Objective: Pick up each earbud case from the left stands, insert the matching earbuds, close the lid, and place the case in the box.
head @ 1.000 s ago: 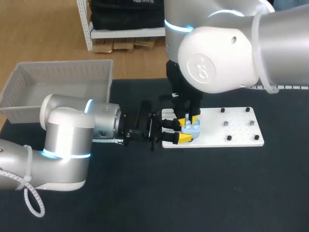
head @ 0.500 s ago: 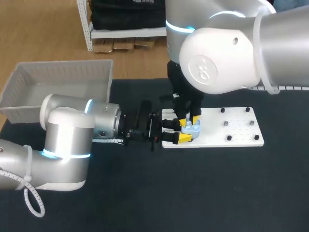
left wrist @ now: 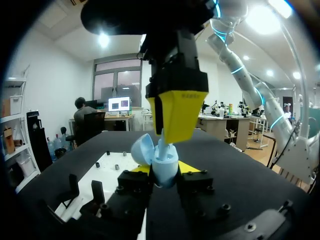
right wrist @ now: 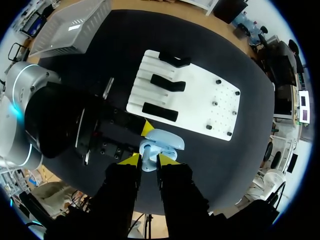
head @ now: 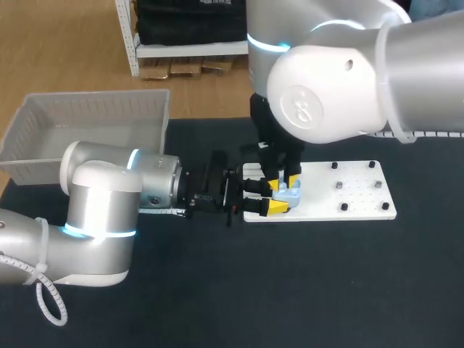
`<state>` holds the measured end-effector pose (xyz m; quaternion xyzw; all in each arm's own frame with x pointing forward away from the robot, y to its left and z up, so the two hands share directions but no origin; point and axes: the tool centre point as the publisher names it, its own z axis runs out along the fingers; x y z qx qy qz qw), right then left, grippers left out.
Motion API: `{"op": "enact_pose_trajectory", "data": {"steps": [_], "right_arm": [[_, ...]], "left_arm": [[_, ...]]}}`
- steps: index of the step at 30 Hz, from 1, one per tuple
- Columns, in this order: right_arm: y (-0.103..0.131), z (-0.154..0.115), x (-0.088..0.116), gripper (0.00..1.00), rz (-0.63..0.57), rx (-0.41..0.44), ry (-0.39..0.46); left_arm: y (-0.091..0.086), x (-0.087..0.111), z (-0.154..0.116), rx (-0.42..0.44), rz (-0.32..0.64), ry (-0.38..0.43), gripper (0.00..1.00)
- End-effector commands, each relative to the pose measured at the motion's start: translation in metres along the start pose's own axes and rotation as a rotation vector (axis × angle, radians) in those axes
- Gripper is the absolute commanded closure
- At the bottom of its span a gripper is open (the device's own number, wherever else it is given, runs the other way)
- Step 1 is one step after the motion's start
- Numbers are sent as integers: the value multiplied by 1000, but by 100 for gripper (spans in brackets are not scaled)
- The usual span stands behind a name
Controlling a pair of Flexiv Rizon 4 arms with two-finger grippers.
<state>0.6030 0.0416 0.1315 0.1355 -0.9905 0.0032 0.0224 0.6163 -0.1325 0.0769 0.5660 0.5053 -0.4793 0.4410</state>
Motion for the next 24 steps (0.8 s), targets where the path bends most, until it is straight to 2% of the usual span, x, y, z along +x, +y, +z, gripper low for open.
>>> {"op": "enact_pose_trajectory", "data": {"steps": [1,24], "right_arm": [[0,1,-2,100,2,4,1],[0,7,-4,100,-6,21,18]], "left_arm": [[0,1,0,0,1,-1,100],[0,1,0,0,1,-1,100]]}}
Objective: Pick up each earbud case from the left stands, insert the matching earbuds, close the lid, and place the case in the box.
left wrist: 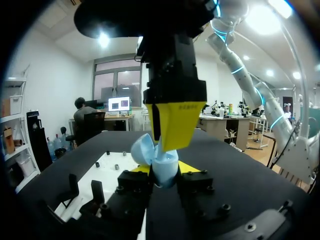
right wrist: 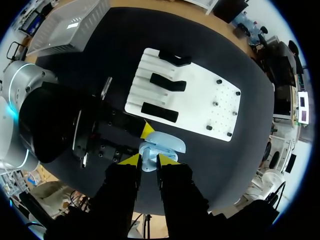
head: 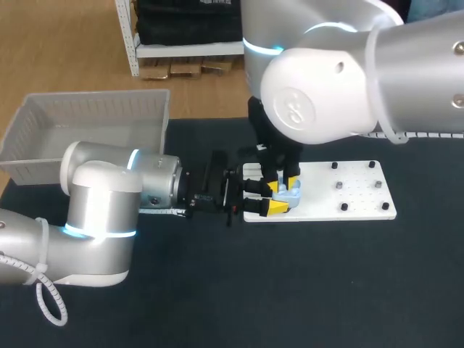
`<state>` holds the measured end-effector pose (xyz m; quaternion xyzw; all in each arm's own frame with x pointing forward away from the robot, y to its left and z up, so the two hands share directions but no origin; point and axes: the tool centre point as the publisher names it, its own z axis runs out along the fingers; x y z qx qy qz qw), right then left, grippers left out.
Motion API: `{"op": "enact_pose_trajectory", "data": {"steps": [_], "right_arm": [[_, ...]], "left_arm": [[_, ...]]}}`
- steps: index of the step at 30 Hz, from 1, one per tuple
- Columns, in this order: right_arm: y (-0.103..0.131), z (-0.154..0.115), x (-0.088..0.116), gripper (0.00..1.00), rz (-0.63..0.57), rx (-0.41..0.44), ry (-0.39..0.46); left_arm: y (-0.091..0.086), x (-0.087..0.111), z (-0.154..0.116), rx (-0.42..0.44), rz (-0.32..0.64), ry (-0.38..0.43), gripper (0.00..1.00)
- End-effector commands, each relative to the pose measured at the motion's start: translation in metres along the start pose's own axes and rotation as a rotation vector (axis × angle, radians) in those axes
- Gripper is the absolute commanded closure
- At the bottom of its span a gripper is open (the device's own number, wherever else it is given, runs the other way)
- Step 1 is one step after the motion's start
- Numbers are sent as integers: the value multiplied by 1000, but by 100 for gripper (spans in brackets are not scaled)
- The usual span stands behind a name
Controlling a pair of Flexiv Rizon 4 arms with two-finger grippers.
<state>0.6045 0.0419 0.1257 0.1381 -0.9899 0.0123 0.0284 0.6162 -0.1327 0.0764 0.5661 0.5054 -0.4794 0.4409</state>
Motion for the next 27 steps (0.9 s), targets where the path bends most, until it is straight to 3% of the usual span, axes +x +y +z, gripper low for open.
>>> {"op": "enact_pose_trajectory", "data": {"steps": [1,9,11,14,15,23,27], "right_arm": [[0,2,-2,100,-2,6,5],[0,5,-3,99,-18,15,17],[0,5,-3,71,-20,16,17],[-1,5,-3,45,-20,17,16],[-1,4,-2,30,-19,17,15],[1,-18,10,15,-38,7,-9],[-11,-30,5,11,14,-26,-32]], "left_arm": [[0,0,0,0,1,-1,100],[0,0,0,0,1,-1,100],[0,0,0,0,1,-1,100],[0,0,0,0,1,-1,100],[0,0,0,0,1,-1,100],[0,0,0,0,1,-1,100],[0,0,0,0,1,-1,100]]}}
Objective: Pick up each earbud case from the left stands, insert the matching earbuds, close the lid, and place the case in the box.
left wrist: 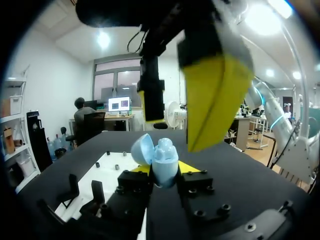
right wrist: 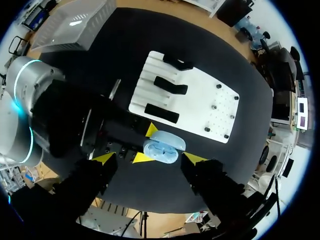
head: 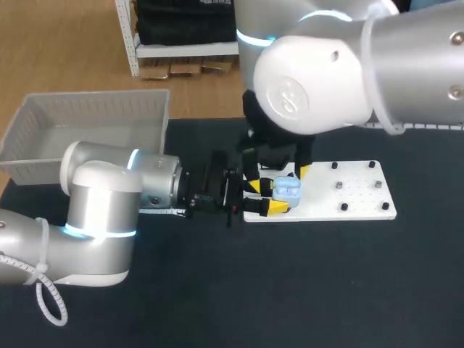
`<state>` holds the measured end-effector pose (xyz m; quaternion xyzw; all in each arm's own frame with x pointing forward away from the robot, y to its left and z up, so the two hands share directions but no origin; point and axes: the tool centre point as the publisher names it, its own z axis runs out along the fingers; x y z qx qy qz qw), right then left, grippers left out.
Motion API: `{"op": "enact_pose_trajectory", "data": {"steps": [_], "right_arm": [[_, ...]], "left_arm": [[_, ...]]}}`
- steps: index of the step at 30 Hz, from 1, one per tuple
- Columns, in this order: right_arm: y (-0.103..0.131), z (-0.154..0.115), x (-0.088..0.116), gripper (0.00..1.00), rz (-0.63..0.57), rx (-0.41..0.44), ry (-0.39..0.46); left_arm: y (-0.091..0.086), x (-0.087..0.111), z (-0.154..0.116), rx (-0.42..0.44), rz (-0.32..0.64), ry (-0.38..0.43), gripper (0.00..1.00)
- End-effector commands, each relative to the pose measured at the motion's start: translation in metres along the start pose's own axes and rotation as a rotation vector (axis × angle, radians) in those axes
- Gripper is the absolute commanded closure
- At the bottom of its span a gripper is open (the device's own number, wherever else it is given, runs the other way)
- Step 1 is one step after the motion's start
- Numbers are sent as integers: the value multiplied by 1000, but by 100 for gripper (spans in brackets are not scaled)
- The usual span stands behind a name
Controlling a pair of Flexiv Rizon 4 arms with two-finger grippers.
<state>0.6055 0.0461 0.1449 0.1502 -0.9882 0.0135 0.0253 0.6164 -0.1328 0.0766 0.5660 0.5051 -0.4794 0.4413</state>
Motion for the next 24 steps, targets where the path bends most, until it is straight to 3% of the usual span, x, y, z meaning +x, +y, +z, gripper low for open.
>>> {"op": "enact_pose_trajectory", "data": {"steps": [1,6,15,24], "right_arm": [[-20,-12,3,9,62,-30,-26],[-44,-10,-15,0,175,-52,0],[-78,3,-43,0,295,-58,35],[-90,27,-43,0,335,-73,95]], "left_arm": [[0,0,0,0,1,0,100],[0,0,0,0,1,0,100],[0,0,0,0,1,0,100],[0,0,0,0,1,0,100]]}}
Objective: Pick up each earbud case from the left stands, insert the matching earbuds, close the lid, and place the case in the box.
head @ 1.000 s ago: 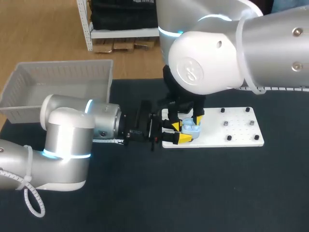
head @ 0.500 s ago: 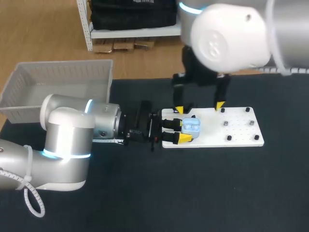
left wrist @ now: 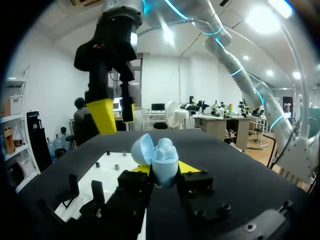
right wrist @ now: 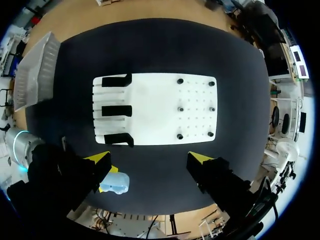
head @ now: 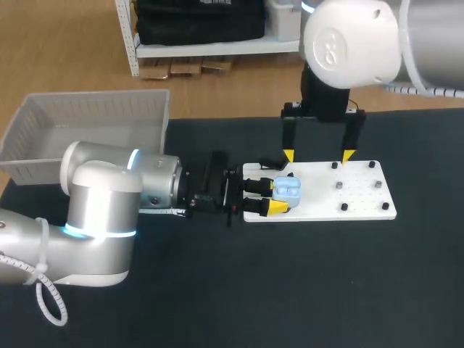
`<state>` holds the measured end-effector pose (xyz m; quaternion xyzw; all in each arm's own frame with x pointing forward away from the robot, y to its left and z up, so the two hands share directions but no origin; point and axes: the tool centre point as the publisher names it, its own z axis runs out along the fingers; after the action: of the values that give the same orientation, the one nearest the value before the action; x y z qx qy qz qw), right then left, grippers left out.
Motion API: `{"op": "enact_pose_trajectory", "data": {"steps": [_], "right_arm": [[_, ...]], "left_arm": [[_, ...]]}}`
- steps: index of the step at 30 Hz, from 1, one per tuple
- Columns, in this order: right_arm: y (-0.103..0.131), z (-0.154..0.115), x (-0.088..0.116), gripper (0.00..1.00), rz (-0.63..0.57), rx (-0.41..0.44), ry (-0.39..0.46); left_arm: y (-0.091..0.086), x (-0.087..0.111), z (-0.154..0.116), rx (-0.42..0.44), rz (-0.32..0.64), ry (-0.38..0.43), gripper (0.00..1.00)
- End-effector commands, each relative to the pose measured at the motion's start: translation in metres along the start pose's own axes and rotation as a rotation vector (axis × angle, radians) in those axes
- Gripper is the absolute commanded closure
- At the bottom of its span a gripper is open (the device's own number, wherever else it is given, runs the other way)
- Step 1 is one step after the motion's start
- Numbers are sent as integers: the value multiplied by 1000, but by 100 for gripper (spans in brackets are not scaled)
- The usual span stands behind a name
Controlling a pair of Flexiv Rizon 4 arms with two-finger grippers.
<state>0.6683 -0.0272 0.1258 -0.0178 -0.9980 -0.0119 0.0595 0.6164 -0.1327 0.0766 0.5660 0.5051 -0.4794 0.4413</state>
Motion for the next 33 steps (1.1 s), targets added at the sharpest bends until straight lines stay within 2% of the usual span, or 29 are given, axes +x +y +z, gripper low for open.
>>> {"op": "enact_pose_trajectory", "data": {"steps": [1,11,22,28,33], "right_arm": [[-2,11,-4,0,3,2,37],[-6,29,18,0,-1,-4,96],[-7,25,47,0,-21,-20,120],[-8,22,49,0,-24,-31,104],[-19,11,46,0,12,-41,12]], "left_arm": [[0,0,0,0,0,0,100],[0,0,0,0,0,0,100],[0,0,0,0,0,0,100],[0,0,0,0,0,0,100],[0,0,0,0,0,0,100]]}}
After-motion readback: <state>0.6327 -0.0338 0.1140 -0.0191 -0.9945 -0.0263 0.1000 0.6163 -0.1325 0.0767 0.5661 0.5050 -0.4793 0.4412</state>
